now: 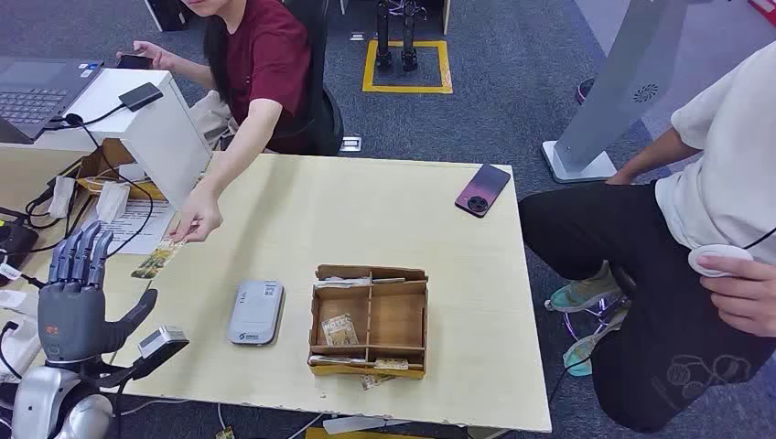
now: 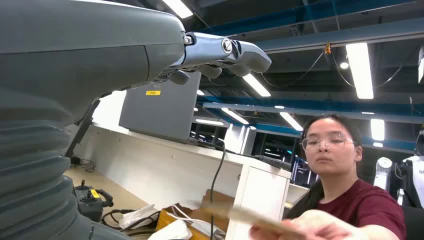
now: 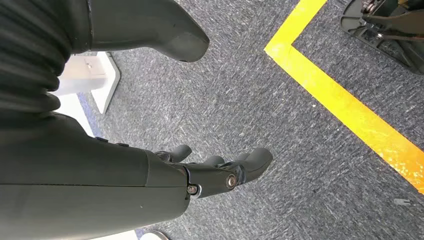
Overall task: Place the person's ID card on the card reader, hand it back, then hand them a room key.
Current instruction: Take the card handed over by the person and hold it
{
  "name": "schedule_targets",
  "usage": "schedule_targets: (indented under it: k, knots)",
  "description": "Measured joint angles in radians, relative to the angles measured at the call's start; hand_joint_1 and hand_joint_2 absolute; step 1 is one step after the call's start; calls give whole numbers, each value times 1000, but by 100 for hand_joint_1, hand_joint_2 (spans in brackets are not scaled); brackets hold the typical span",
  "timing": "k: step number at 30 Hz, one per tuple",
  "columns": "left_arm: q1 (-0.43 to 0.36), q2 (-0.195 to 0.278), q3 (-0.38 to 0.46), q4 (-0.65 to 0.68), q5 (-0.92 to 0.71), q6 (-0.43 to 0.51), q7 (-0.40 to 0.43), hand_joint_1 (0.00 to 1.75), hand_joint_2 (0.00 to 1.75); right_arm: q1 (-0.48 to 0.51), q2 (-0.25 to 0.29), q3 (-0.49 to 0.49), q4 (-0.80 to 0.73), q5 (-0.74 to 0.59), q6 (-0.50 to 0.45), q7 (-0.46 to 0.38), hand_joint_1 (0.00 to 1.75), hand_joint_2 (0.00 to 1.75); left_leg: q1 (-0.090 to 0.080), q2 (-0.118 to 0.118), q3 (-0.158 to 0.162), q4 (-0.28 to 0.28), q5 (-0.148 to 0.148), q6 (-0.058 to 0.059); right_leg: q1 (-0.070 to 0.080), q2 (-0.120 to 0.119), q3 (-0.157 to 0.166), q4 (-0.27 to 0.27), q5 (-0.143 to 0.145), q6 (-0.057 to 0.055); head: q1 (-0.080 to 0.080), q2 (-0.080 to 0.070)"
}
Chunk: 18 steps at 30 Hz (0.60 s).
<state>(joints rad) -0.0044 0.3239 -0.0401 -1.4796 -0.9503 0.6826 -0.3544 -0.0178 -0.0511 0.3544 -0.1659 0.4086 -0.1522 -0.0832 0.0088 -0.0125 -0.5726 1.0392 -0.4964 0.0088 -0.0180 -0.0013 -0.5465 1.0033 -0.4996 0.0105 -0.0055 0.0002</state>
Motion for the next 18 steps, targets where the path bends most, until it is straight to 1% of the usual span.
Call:
schedule_targets:
  k: [9,13,18]
  knots:
    - [-31,-8,-20,26,2,-1,0,2,175,0,0,0,0,2,-3,0,0,175,0,0,0,0,0,0,0,0,0,0,0,0,0,0]
    - [-38,-9,-27,37,4,-2,0,175,175,-1,0,0,0,4,-9,-1,0,175,0,0,0,0,0,0,0,0,0,0,0,0,0,0]
    - [-41,-8,-34,49,9,-5,0,175,175,-1,0,0,0,9,-12,-1,0,175,0,0,0,0,0,0,0,0,0,0,0,0,0,0]
